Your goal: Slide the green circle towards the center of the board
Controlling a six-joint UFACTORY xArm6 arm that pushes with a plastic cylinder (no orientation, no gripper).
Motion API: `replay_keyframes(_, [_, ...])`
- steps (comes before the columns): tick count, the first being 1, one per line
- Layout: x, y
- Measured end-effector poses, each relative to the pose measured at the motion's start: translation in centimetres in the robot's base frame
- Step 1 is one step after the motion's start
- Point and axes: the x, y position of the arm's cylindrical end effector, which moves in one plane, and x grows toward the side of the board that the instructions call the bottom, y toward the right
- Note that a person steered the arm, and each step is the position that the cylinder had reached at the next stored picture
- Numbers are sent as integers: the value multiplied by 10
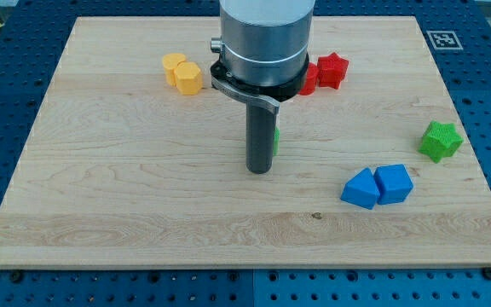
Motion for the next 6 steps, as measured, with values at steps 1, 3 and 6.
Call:
replay_keyframes(1, [-2, 0])
replay_keyframes(3, [-4, 1])
replay_keyframes(6, [-19, 6])
